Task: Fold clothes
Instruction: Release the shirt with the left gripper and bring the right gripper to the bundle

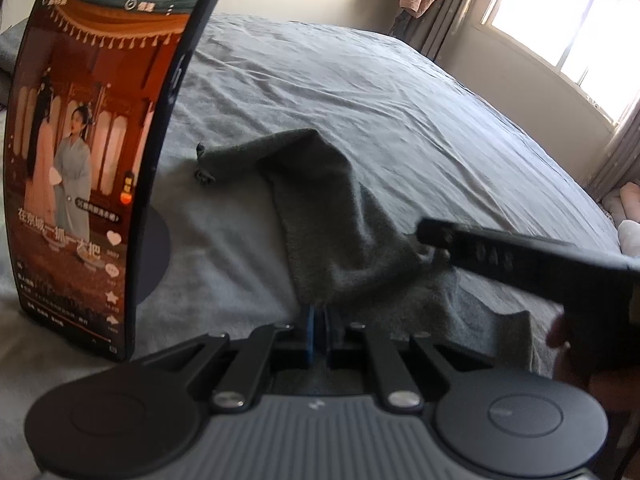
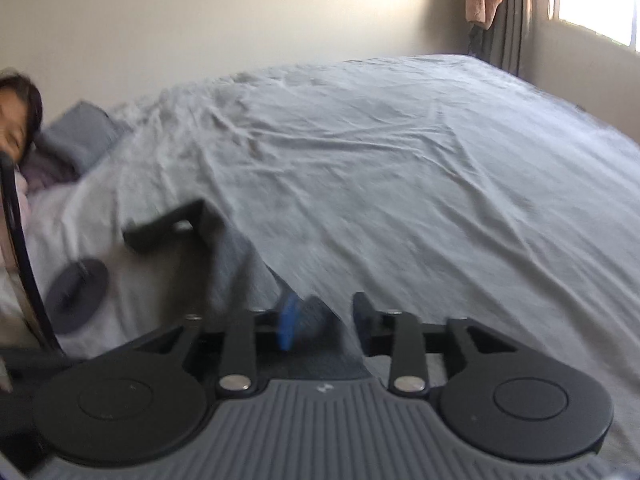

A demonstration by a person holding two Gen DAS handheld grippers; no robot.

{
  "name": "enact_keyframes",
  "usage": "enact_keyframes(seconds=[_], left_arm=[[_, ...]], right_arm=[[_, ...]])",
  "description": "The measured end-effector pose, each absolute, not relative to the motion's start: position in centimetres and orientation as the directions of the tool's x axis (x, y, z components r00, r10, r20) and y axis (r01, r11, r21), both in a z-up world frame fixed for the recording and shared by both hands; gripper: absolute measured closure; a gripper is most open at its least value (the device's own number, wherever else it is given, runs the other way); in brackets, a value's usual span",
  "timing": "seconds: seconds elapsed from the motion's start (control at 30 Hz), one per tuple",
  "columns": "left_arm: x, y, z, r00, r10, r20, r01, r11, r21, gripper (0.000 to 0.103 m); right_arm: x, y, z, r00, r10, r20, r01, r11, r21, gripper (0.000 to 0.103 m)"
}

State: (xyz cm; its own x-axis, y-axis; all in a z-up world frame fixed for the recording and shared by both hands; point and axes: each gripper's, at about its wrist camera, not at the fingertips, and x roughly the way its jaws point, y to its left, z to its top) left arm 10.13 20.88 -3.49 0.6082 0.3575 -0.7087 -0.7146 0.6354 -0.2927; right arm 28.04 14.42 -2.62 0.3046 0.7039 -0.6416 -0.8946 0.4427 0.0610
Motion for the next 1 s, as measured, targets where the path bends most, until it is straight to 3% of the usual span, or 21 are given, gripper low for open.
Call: enact_keyframes(seconds=[0.1,0.2,0.33,0.4,0.5,0.53,0.67,0.77,0.9,1.0], left_arm=[[10.1,20.8,-3.5,0.608,0.359,-0.709,-0.714,0.637,-0.290,0.097],[10.1,20.9,-3.4,0.608,0.355,-0.710,-0.714,0.636,-0.293,0.097],[10.0,21.0,-3.4,0.610,0.349,-0.712,-0.715,0.629,-0.304,0.097],[10.0,21.0,-3.4,0.610,0.346,-0.713,-0.716,0.626,-0.309,0.098],[9.8,21.0,-3.4,0.611,0.342,-0.714,-0.717,0.621,-0.316,0.098],[9.8,21.0,-3.3,0.612,0.341,-0.714,-0.717,0.620,-0.318,0.098],[9.6,21.0,-3.3,0.613,0.336,-0.715,-0.719,0.613,-0.328,0.098],[9.5,20.9,-3.2,0.614,0.332,-0.716,-0.720,0.608,-0.335,0.098],[9.6,21.0,-3.2,0.614,0.335,-0.715,-0.721,0.606,-0.336,0.097],[9.7,20.9,-3.3,0.614,0.340,-0.712,-0.721,0.608,-0.331,0.097]], right_arm=[[28.1,15.1,-3.2,0.265,0.689,-0.674,-0.903,0.423,0.078,0.065],[27.5,15.7,-3.9,0.234,0.671,-0.704,-0.923,0.381,0.056,0.097],[26.9,15.3,-2.9,0.370,0.686,-0.627,-0.884,0.466,-0.012,0.098],[27.5,14.7,-2.3,0.431,0.685,-0.587,-0.838,0.545,0.021,0.098],[27.9,14.9,-2.3,0.422,0.667,-0.614,-0.837,0.547,0.017,0.096],[27.9,15.1,-2.1,0.410,0.675,-0.613,-0.844,0.536,0.026,0.091],[27.9,15.9,-1.2,0.352,0.722,-0.595,-0.872,0.483,0.071,0.085],[27.9,16.4,-0.5,0.307,0.755,-0.580,-0.891,0.442,0.104,0.068],[27.8,18.0,0.6,0.196,0.804,-0.562,-0.933,0.330,0.146,0.066],[26.8,19.9,0.4,0.151,0.794,-0.589,-0.966,0.246,0.083,0.066]])
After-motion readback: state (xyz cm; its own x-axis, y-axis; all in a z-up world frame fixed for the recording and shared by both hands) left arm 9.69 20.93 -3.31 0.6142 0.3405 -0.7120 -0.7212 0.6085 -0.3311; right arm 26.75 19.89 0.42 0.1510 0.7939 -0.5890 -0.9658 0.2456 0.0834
